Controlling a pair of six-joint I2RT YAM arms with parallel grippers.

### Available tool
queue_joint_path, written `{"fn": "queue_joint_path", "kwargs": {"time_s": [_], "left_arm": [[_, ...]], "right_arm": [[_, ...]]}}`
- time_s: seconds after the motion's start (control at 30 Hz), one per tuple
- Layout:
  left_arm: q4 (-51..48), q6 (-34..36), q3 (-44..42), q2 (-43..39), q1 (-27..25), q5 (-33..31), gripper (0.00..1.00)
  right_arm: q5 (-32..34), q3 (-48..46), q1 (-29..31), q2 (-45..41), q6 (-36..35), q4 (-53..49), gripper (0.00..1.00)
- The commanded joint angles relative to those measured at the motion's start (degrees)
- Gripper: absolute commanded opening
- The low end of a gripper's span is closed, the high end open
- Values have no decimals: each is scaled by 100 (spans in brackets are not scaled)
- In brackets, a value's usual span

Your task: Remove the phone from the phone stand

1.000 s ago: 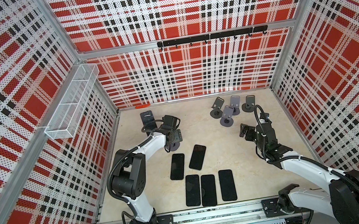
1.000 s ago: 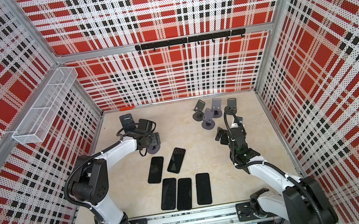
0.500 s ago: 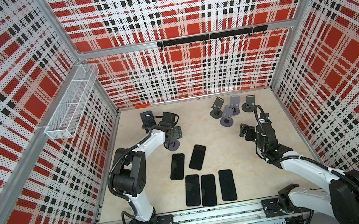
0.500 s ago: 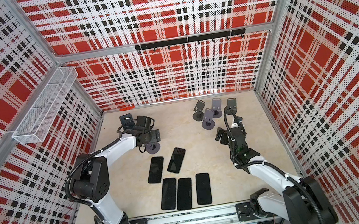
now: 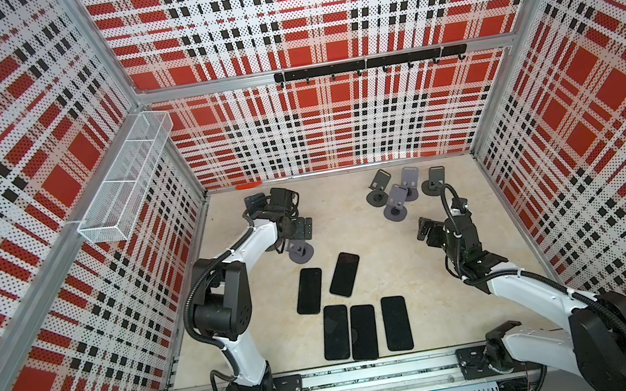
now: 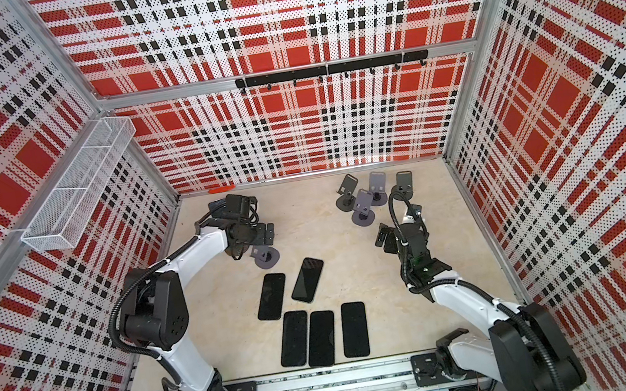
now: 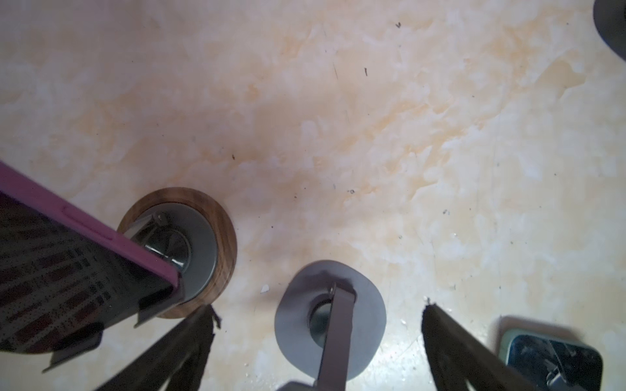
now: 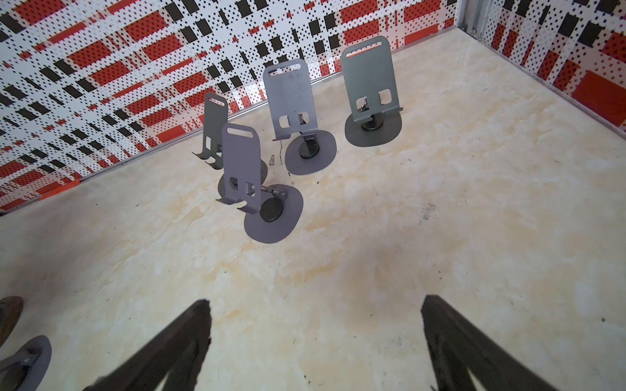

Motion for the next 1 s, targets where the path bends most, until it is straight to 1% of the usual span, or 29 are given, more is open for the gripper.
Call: {"fn": "queue_joint_path", "kwargs": {"time_s": [0.0,0.07,0.1,0.2,0.33,0.5,0.6,0.67,0.73,0.83,0.97], "left_arm": [[-698,694,336,128,-313,-79,98],[-1007,803,495,332,-404,-441,98],[-1113,835,584,440,-376,-484,98],[-1168,912,650,527,-269,-398,98],[-1337,976,753,554,-265,-289,100],[-1483,977,753,581,-170,-261,92],[-1510,862,814,616,-120,-277,82],[-1493,815,836,602,-115,-301,80],[-1466,777,874,572,-107,-225,79],[-1433,787,930,530,-107,-7,71],[-1385,696,974,533,-80,89,65]], "right_arm": [[94,37,-46,76,13,84,100],[83,39,-50,91,11,91,100],[75,30,-43,94,12,112,100],[63,25,-45,113,13,135,100],[111,39,-50,76,13,60,100],[124,-20,-57,-54,13,111,100],[71,-2,-53,-28,13,107,100],[56,11,-58,-4,13,85,100],[66,20,-58,3,9,73,100],[84,27,-54,-12,6,69,100],[83,63,-56,-23,13,-14,100]]}}
